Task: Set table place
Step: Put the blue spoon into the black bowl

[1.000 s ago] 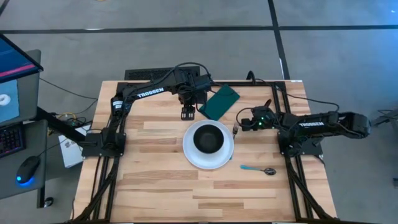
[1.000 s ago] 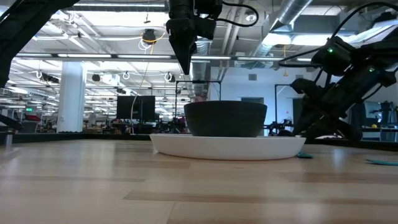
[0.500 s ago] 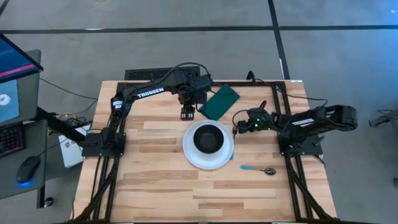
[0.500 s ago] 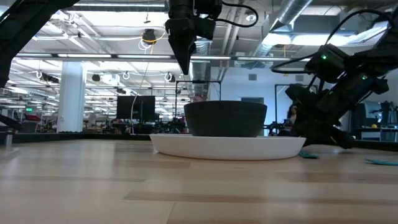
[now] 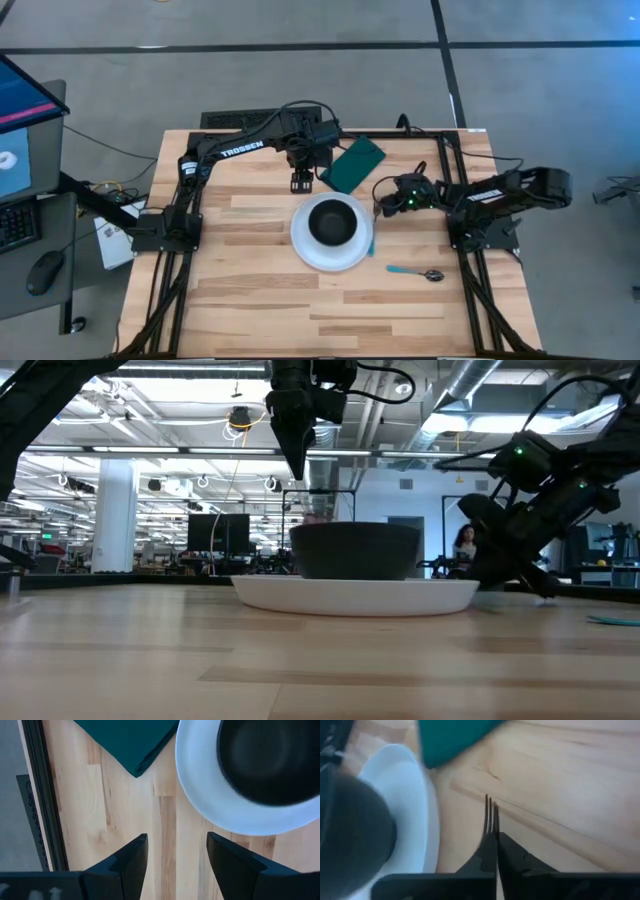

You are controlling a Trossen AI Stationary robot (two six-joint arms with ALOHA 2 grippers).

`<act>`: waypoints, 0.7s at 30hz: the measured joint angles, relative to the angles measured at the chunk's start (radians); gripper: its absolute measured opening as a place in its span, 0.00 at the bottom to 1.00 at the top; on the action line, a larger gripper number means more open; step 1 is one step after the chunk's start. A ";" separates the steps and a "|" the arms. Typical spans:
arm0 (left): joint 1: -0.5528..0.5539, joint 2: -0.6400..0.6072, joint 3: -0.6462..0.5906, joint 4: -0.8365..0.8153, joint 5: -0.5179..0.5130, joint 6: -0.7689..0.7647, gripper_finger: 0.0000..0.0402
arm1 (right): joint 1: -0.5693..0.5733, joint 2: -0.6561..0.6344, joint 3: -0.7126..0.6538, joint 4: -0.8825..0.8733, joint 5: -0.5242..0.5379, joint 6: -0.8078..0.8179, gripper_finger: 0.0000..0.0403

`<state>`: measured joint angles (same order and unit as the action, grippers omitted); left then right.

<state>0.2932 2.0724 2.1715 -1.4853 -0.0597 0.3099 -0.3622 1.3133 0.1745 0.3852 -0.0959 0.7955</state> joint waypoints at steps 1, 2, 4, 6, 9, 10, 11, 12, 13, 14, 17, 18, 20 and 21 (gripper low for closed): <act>0.000 0.000 0.000 0.000 0.000 0.000 0.48 | 0.000 0.000 0.000 0.006 -0.003 -0.028 0.03; 0.000 0.000 0.000 0.000 0.000 0.000 0.48 | 0.000 0.000 0.000 0.009 -0.008 -0.045 0.03; 0.000 0.000 0.000 0.001 0.000 0.000 0.48 | -0.007 -0.001 0.004 0.000 -0.021 -0.066 0.04; 0.000 0.000 0.000 0.002 0.000 0.000 0.48 | -0.015 -0.001 0.007 -0.006 -0.034 -0.099 0.04; 0.000 0.000 0.000 0.002 0.000 0.000 0.48 | -0.027 -0.001 0.007 -0.012 -0.050 -0.127 0.03; 0.000 0.000 0.000 0.002 0.000 -0.002 0.48 | -0.027 -0.001 0.007 -0.018 -0.053 -0.130 0.03; 0.000 0.000 0.000 0.002 0.000 -0.005 0.48 | -0.027 -0.002 0.007 -0.028 -0.054 -0.130 0.03; 0.000 0.000 0.000 0.002 0.000 -0.008 0.48 | -0.027 -0.002 0.008 -0.037 -0.054 -0.130 0.03; 0.000 0.000 0.000 0.002 0.000 -0.008 0.48 | -0.027 -0.002 0.008 -0.048 -0.054 -0.131 0.03; 0.000 0.000 0.000 0.002 0.000 -0.008 0.48 | -0.026 -0.002 0.009 -0.060 -0.054 -0.131 0.03; 0.000 0.000 0.000 0.002 0.000 -0.008 0.48 | -0.026 -0.002 0.009 -0.073 -0.054 -0.133 0.03; 0.000 0.000 0.000 0.003 0.000 -0.009 0.48 | -0.026 -0.002 0.009 -0.073 -0.053 -0.136 0.04; 0.000 0.000 0.000 0.003 0.000 -0.009 0.48 | -0.027 -0.002 0.008 -0.078 -0.045 -0.141 0.06; 0.000 0.000 0.000 0.003 0.000 -0.009 0.48 | -0.030 -0.002 0.008 -0.081 -0.043 -0.148 0.07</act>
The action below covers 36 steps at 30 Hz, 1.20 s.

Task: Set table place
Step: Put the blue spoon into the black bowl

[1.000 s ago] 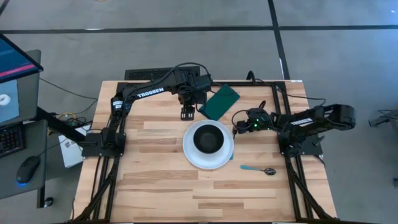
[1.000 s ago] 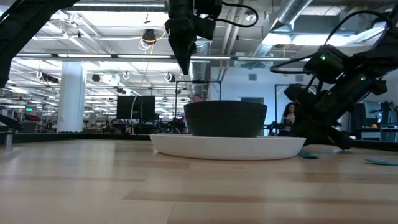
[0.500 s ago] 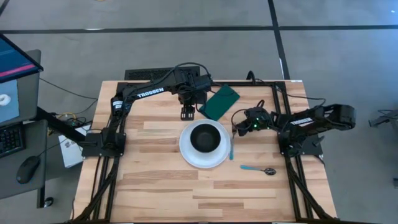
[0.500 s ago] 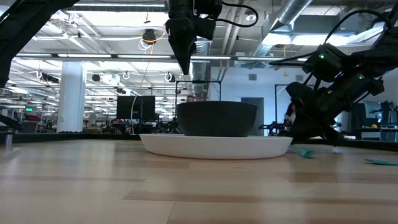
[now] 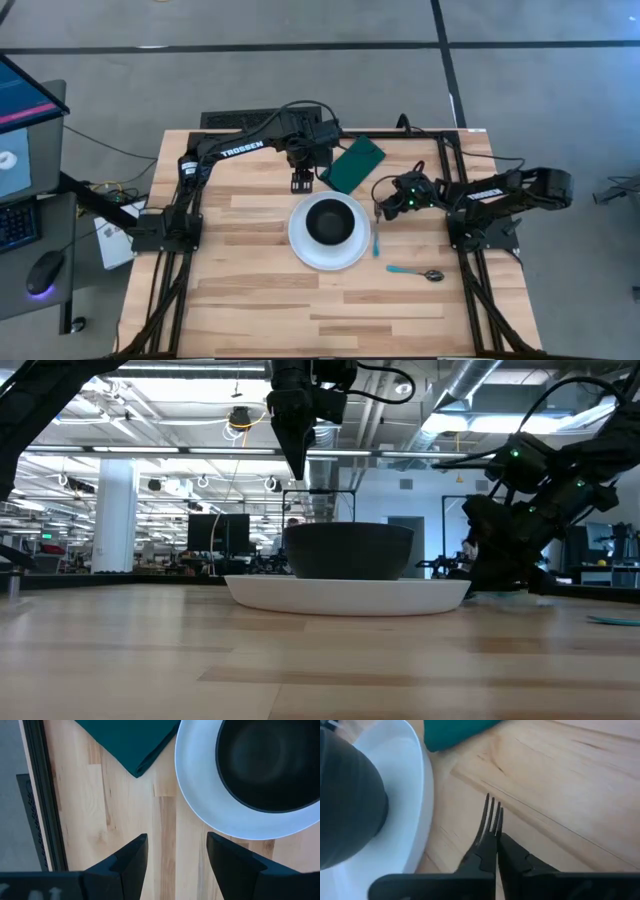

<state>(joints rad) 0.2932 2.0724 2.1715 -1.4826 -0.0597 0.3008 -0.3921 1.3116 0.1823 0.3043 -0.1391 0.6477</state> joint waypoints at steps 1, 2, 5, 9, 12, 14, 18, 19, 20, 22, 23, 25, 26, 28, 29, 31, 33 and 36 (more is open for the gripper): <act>0.000 0.000 0.000 0.000 0.000 0.000 0.48 | -0.003 0.001 -0.001 -0.007 0.002 -0.012 0.09; 0.000 0.000 0.000 0.000 0.000 0.000 0.48 | -0.003 0.002 -0.004 -0.011 0.004 -0.027 0.10; 0.000 0.000 0.000 0.000 0.000 -0.001 0.48 | -0.003 0.002 -0.004 -0.013 0.008 -0.058 0.14; 0.000 0.000 0.000 0.000 0.000 -0.001 0.48 | -0.003 0.002 -0.004 -0.013 0.008 -0.062 0.16; 0.000 0.000 0.000 0.000 0.000 -0.002 0.48 | -0.003 0.002 -0.004 -0.013 0.008 -0.060 0.17; 0.000 0.000 0.000 0.000 0.000 -0.002 0.48 | -0.003 0.002 -0.004 -0.013 0.007 -0.060 0.17; 0.000 0.000 0.000 0.000 0.000 -0.002 0.48 | -0.003 0.002 -0.004 -0.013 0.006 -0.057 0.18; 0.000 0.000 0.000 0.000 0.000 -0.002 0.48 | -0.003 0.002 -0.004 -0.013 0.006 -0.057 0.18; 0.000 0.000 0.000 0.000 0.000 -0.002 0.48 | -0.003 0.002 -0.004 -0.013 0.006 -0.057 0.19; 0.000 0.000 0.000 0.000 0.000 -0.002 0.48 | -0.003 0.002 -0.004 -0.012 0.002 -0.057 0.21; 0.000 0.000 0.000 0.000 0.000 -0.002 0.48 | -0.003 0.002 -0.003 -0.012 0.001 -0.056 0.23; 0.000 0.000 0.000 0.000 0.000 -0.002 0.48 | -0.003 0.002 -0.003 -0.010 -0.003 -0.054 0.27; 0.000 0.000 0.000 0.000 0.000 -0.002 0.48 | -0.003 0.002 -0.003 -0.008 -0.004 -0.045 0.30; 0.000 0.000 0.000 0.000 0.000 -0.002 0.48 | -0.003 0.002 -0.003 -0.006 -0.008 -0.025 0.35; 0.000 0.000 0.000 0.000 0.000 -0.002 0.48 | -0.002 0.001 -0.002 -0.004 -0.009 -0.023 0.37; 0.000 0.000 0.000 0.000 0.000 -0.002 0.48 | -0.002 0.001 -0.002 -0.001 -0.012 -0.020 0.41; 0.000 0.000 0.000 0.000 0.000 -0.002 0.48 | -0.002 0.001 -0.002 0.000 -0.014 -0.020 0.44; 0.000 0.000 0.000 0.000 0.000 -0.002 0.48 | -0.003 0.001 -0.002 0.006 -0.025 -0.019 0.48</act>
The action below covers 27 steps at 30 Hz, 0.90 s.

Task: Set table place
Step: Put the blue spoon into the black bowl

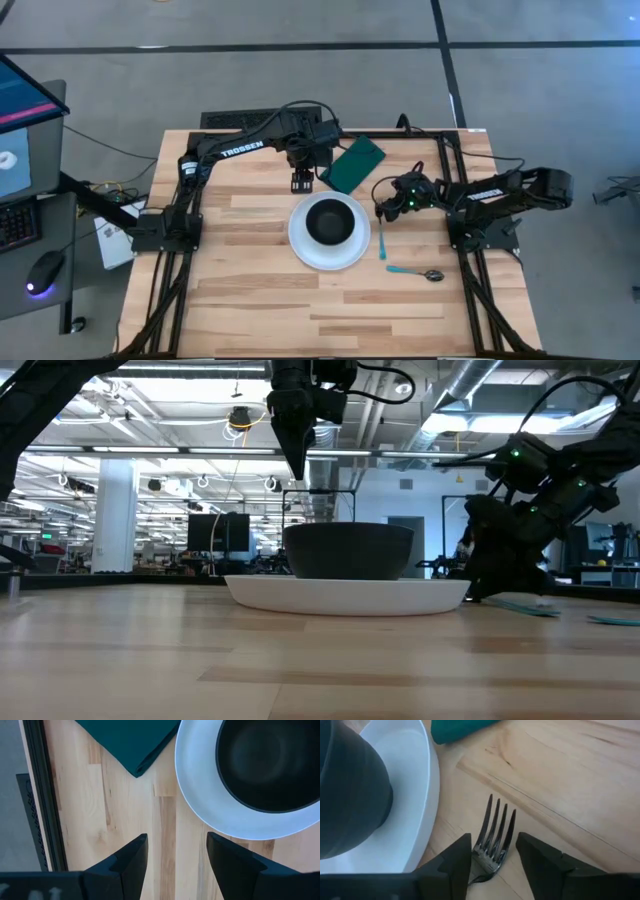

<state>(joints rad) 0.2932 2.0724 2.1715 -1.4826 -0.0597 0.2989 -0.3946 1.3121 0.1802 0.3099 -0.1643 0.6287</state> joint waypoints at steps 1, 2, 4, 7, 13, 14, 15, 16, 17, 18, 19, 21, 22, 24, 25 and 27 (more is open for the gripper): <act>0.000 0.000 0.000 0.000 0.000 0.000 0.48 | 0.000 0.000 -0.001 0.004 -0.007 0.004 0.49; 0.000 0.000 0.000 0.000 0.000 0.000 0.48 | -0.001 0.000 -0.001 0.009 -0.014 0.016 0.50; 0.000 0.000 0.000 0.000 0.000 0.000 0.48 | -0.002 -0.001 -0.003 0.023 -0.036 0.032 0.50; 0.000 0.000 0.000 -0.001 0.000 -0.010 0.48 | -0.003 -0.021 0.009 -0.007 -0.056 0.033 0.51; 0.000 0.000 0.000 -0.003 0.000 -0.015 0.48 | -0.019 -0.101 0.052 -0.215 -0.071 -0.005 0.50; 0.000 0.000 0.000 -0.004 0.000 -0.015 0.48 | -0.024 -0.119 0.061 -0.257 -0.071 -0.011 0.50; 0.000 0.000 0.000 -0.003 0.000 -0.015 0.48 | -0.027 -0.137 0.070 -0.299 -0.071 -0.021 0.49; 0.000 0.000 0.000 -0.004 0.000 -0.015 0.48 | -0.024 -0.159 0.082 -0.349 -0.070 -0.025 0.49; 0.000 0.000 0.000 -0.003 0.000 -0.015 0.48 | -0.016 -0.184 0.097 -0.401 -0.069 -0.027 0.49; 0.000 0.000 0.000 -0.001 0.000 -0.015 0.48 | -0.004 -0.206 0.119 -0.450 -0.070 -0.031 0.48; 0.000 0.000 0.000 0.003 0.000 -0.015 0.48 | 0.008 -0.229 0.147 -0.516 -0.071 -0.033 0.48; 0.000 0.000 0.000 0.007 0.000 -0.027 0.48 | 0.034 -0.267 0.212 -0.694 -0.070 -0.032 0.47; 0.000 0.000 0.000 0.007 0.000 -0.042 0.48 | 0.049 -0.280 0.245 -0.791 -0.070 -0.022 0.47; 0.000 0.000 0.000 0.007 0.000 -0.071 0.48 | 0.083 -0.296 0.316 -0.968 -0.068 0.033 0.46; 0.000 0.000 0.000 0.007 0.000 -0.078 0.48 | 0.104 -0.303 0.351 -1.046 -0.069 0.064 0.46; 0.000 0.000 0.000 0.007 0.000 -0.085 0.48 | 0.146 -0.313 0.411 -1.197 -0.071 0.131 0.45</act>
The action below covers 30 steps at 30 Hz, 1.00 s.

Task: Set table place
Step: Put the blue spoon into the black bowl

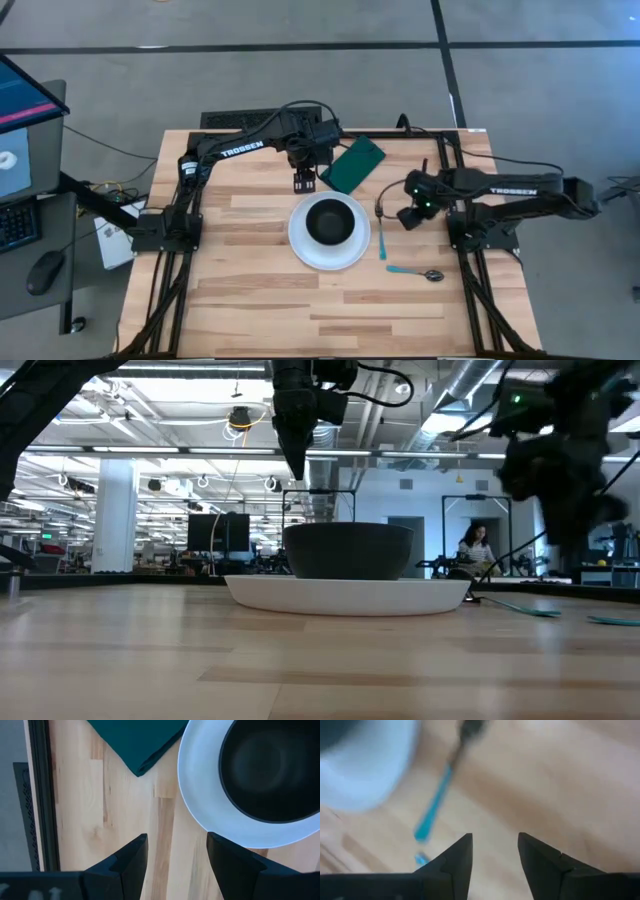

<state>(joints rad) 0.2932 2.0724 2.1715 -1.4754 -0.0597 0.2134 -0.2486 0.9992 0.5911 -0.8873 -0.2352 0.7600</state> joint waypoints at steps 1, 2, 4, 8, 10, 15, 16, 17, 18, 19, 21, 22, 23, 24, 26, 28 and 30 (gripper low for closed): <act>0.000 0.000 0.000 0.000 0.000 0.000 0.48 | 0.025 -0.004 0.028 -0.075 -0.001 0.036 0.45; 0.000 0.000 0.000 0.000 0.000 0.000 0.48 | 0.050 -0.007 0.054 -0.138 0.000 0.074 0.44; -0.001 0.000 0.000 0.000 0.000 -0.001 0.48 | 0.116 -0.018 0.091 -0.238 -0.002 0.162 0.44; -0.001 0.000 0.000 0.000 0.000 -0.001 0.48 | 0.279 -0.047 0.107 -0.286 -0.029 0.373 0.45; -0.002 0.000 0.000 0.000 0.000 -0.001 0.48 | 0.367 -0.059 0.108 -0.279 -0.044 0.519 0.45; -0.002 0.000 0.000 -0.006 0.001 -0.001 0.48 | 0.619 -0.064 0.108 -0.243 -0.038 0.898 0.45; -0.002 0.000 0.000 -0.008 0.001 -0.001 0.48 | 0.672 -0.064 0.108 -0.225 -0.024 0.971 0.45; -0.002 0.000 0.000 -0.008 0.001 -0.001 0.48 | 0.722 -0.064 0.108 -0.209 -0.007 1.045 0.45; -0.002 0.000 0.000 -0.008 0.001 -0.001 0.48 | 0.773 -0.061 0.108 -0.192 0.018 1.114 0.45; -0.002 0.000 0.000 -0.008 0.001 -0.001 0.48 | 0.820 -0.056 0.108 -0.171 0.045 1.183 0.45; -0.002 0.000 0.000 -0.008 0.001 -0.001 0.48 | 0.913 -0.047 0.108 -0.149 0.104 1.322 0.45; -0.002 0.000 0.000 -0.008 0.001 -0.001 0.48 | 0.956 -0.041 0.108 -0.147 0.131 1.389 0.45; -0.002 0.000 0.000 -0.008 0.001 -0.001 0.48 | 0.998 -0.031 0.108 -0.147 0.159 1.450 0.45; -0.002 0.000 0.000 -0.008 0.003 -0.001 0.48 | 1.040 -0.021 0.108 -0.150 0.185 1.508 0.45; -0.002 0.000 0.000 -0.008 0.017 0.002 0.48 | 1.105 -0.005 0.102 -0.146 0.231 1.586 0.45; -0.002 0.000 0.000 -0.008 0.037 0.007 0.48 | 1.141 0.021 0.091 -0.137 0.270 1.596 0.45; -0.002 0.000 0.000 -0.008 0.054 0.007 0.48 | 1.156 0.064 0.090 -0.139 0.329 1.596 0.45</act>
<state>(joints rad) 0.2909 2.0724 2.1715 -1.4830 -0.0057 0.2205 0.9074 1.0628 0.6807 -1.0259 0.0940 2.3556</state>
